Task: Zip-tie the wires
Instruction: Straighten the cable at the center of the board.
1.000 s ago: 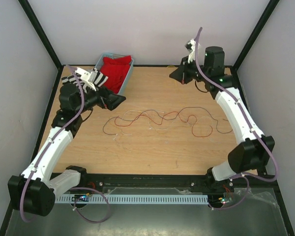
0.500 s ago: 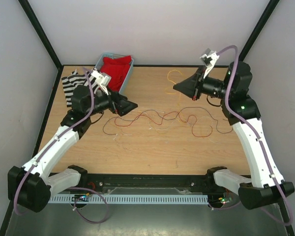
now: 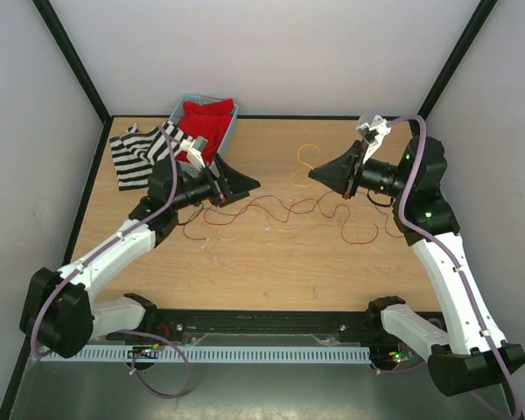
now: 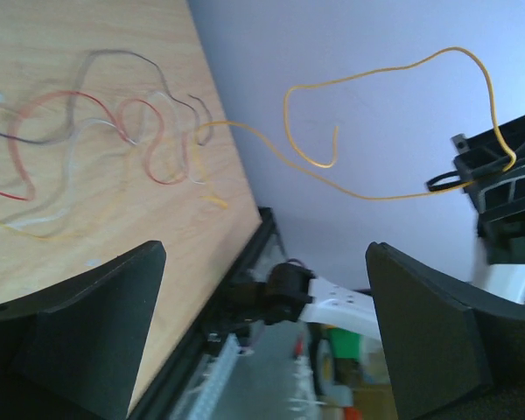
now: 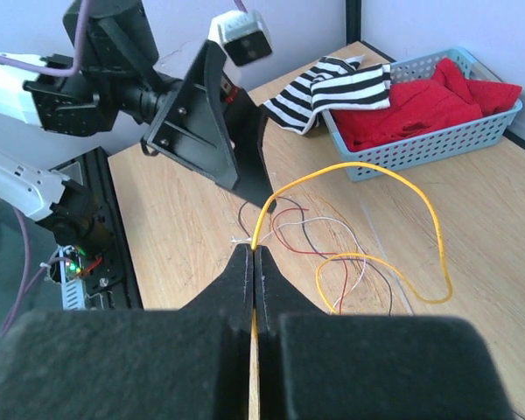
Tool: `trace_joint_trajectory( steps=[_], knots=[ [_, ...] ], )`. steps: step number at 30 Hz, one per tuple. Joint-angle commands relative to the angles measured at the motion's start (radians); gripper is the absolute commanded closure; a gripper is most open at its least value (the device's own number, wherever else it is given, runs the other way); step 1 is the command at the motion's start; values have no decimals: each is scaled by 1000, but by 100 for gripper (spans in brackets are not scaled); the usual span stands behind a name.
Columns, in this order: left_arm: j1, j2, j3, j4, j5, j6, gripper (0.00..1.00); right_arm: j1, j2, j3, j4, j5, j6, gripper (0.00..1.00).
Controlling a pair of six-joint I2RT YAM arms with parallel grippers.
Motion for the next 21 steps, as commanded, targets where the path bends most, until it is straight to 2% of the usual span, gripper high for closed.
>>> trace_joint_trajectory(
  steps=[1, 7, 13, 21],
  knots=[
    [-62, 45, -38, 218, -28, -266, 2, 9, -48, -42, 176, -59, 53, 99],
    [-153, 190, -95, 490, -133, -508, 6, 16, -76, -77, 219, -73, 65, 99],
    [-206, 346, -76, 708, -167, -628, 17, 19, -85, -83, 206, -87, 48, 99],
    [-205, 318, -98, 728, -220, -606, 20, 21, -85, -81, 172, -66, 14, 99]
  ],
)
